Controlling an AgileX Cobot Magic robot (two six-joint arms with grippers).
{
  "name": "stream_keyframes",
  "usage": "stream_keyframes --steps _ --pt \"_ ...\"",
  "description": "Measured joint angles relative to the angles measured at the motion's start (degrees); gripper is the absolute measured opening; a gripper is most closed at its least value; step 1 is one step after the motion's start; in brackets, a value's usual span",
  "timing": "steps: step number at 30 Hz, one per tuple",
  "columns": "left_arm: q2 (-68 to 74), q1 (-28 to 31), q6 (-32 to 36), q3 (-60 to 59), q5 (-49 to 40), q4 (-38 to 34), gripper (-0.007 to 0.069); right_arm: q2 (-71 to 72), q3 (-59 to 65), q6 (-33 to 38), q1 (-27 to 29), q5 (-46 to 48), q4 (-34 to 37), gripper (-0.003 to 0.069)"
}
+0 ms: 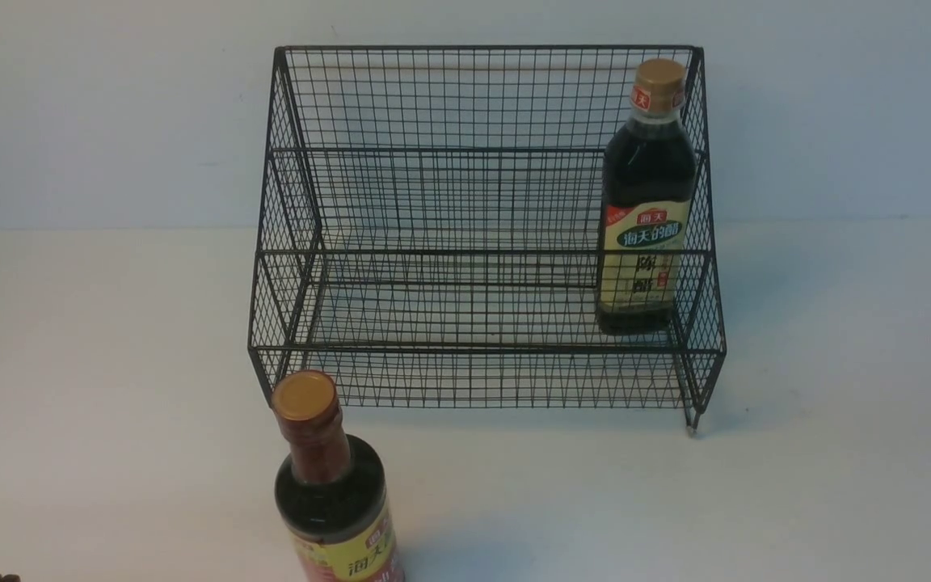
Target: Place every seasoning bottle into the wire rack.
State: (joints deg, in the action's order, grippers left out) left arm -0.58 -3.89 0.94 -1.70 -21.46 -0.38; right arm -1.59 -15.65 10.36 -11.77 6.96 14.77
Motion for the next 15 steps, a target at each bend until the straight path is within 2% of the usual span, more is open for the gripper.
stream_keyframes --steps 15 --pt "0.0 0.0 0.0 0.0 0.0 0.0 -0.0005 0.0 0.2 0.0 0.0 1.9 0.0 -0.0006"
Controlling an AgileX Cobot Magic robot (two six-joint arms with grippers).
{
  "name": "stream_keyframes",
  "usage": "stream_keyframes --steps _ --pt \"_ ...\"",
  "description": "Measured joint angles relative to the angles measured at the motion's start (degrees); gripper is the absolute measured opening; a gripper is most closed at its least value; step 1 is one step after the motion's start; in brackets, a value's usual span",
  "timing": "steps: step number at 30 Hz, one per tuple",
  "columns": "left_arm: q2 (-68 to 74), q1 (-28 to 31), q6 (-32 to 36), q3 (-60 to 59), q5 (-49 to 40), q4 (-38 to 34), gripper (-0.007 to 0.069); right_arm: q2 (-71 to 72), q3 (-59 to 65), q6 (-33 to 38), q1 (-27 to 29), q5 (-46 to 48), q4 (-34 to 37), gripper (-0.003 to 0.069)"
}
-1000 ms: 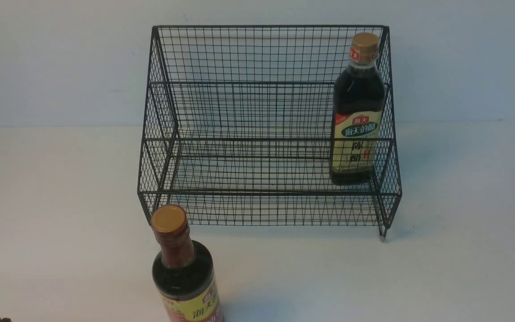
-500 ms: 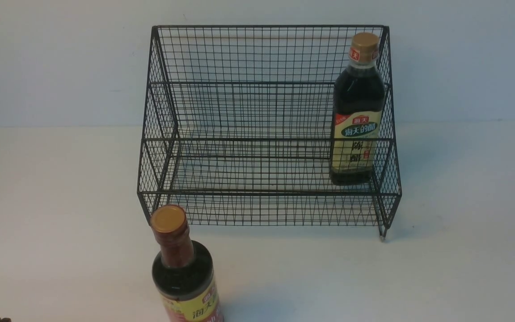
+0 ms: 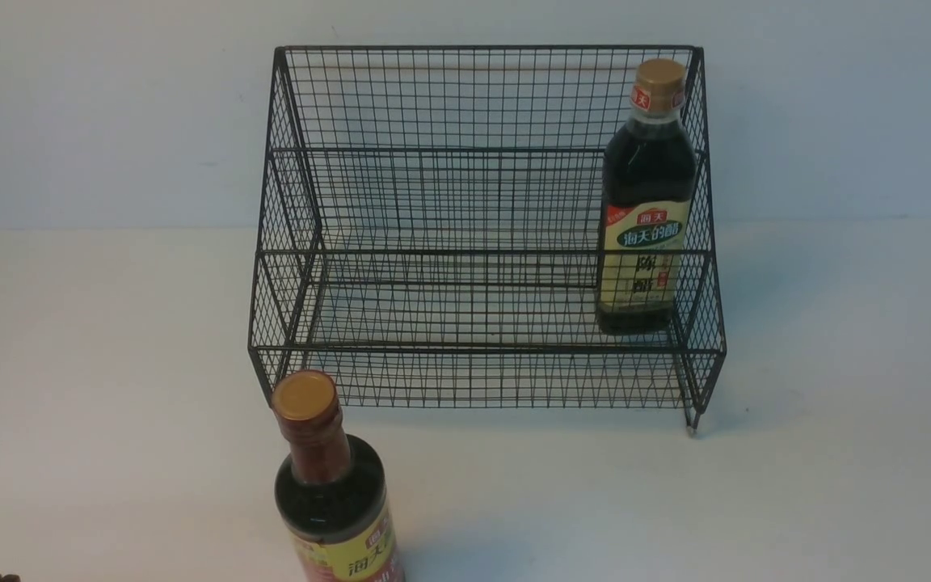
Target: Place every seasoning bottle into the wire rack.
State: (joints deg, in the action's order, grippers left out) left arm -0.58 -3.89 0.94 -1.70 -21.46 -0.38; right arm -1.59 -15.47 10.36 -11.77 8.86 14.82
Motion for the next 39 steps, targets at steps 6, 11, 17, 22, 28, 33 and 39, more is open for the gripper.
stream_keyframes --steps 6,11,17,22,28,33,39 --pt "0.0 0.0 0.0 0.0 0.0 0.0 -0.0005 0.0 2.9 0.0 0.0 -0.3 -1.2 -0.0006" --pt "0.0 0.0 0.0 0.0 0.0 0.0 -0.0005 0.0 6.8 -3.3 0.0 -0.2 -6.4 -0.0006" --pt "0.0 0.0 0.0 0.0 0.0 0.0 -0.0005 0.1 10.3 -12.1 3.8 2.1 -14.8 -0.0006" --pt "0.0 0.0 0.0 0.0 0.0 0.0 -0.0005 1.6 14.2 -16.4 9.9 5.4 -17.5 -0.0006" --pt "0.0 0.0 0.0 0.0 0.0 0.0 -0.0005 2.2 17.1 -16.7 14.8 8.3 -17.8 -0.0006" --pt "0.0 0.0 0.0 0.0 0.0 0.0 -0.0005 2.2 17.1 -16.7 14.9 11.3 -17.8 -0.0006" --pt "0.0 0.0 0.0 0.0 0.0 0.0 -0.0005 2.2 17.0 -16.7 14.9 11.3 -17.8 -0.0006"
